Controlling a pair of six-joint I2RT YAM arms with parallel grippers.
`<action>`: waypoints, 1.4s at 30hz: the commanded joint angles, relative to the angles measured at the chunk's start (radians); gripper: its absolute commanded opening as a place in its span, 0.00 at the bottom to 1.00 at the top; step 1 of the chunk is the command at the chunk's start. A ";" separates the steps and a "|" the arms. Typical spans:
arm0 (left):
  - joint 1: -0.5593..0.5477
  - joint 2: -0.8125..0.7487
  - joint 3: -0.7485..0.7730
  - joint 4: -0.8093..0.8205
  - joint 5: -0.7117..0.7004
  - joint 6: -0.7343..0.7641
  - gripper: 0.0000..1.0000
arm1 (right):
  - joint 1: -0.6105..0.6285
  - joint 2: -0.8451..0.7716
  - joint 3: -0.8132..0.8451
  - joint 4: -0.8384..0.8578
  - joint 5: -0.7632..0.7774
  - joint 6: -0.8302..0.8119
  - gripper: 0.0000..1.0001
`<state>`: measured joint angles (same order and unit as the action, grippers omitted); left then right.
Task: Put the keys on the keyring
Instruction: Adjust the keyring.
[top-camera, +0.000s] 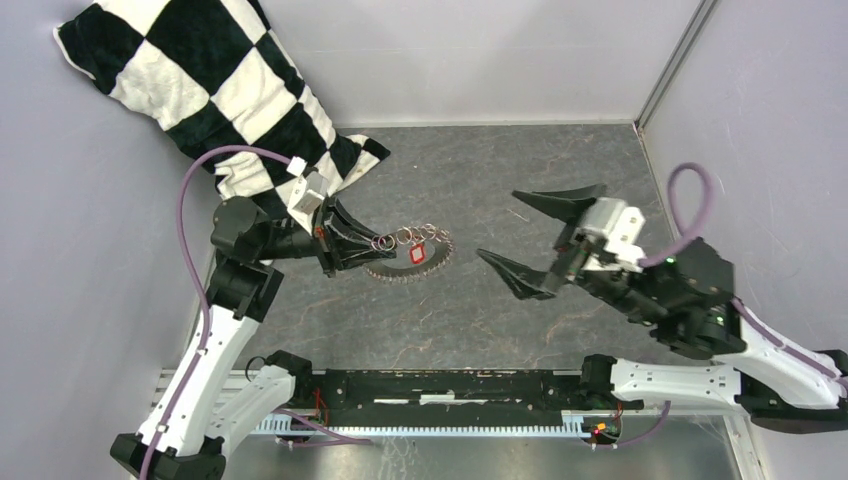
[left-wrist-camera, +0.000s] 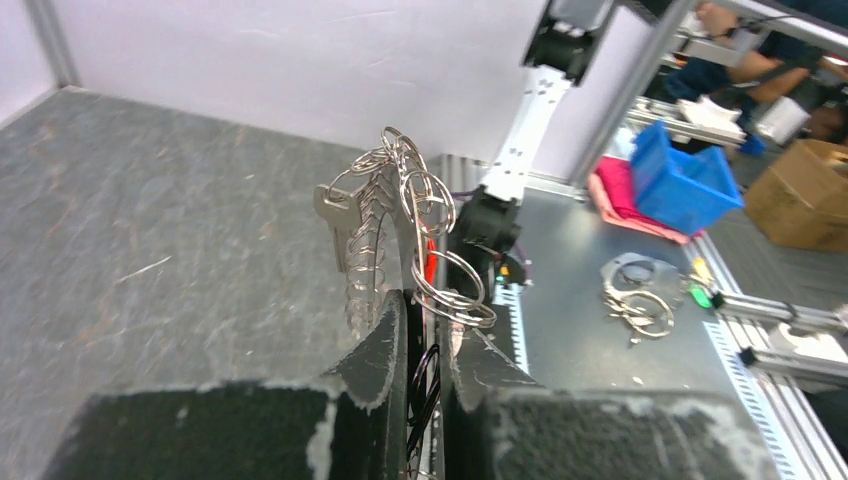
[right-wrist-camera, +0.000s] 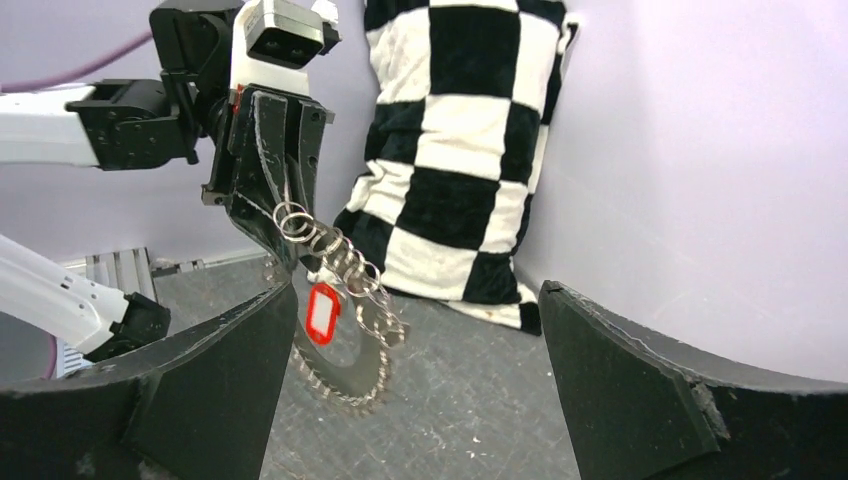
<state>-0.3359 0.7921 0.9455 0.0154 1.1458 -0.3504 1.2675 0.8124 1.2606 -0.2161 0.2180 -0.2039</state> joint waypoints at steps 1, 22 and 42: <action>-0.006 0.021 0.094 0.245 0.135 -0.223 0.02 | -0.002 -0.070 -0.064 -0.028 -0.065 -0.051 0.98; -0.025 -0.012 0.133 0.248 -0.034 -0.176 0.02 | -0.002 -0.040 -0.167 0.239 -0.259 0.048 0.67; -0.025 -0.061 0.138 0.134 -0.099 -0.097 0.02 | 0.033 0.149 -0.271 0.521 -0.164 0.090 0.50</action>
<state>-0.3561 0.7544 1.0447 0.1429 1.0737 -0.4808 1.2949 0.9665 0.9829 0.1936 0.0212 -0.1024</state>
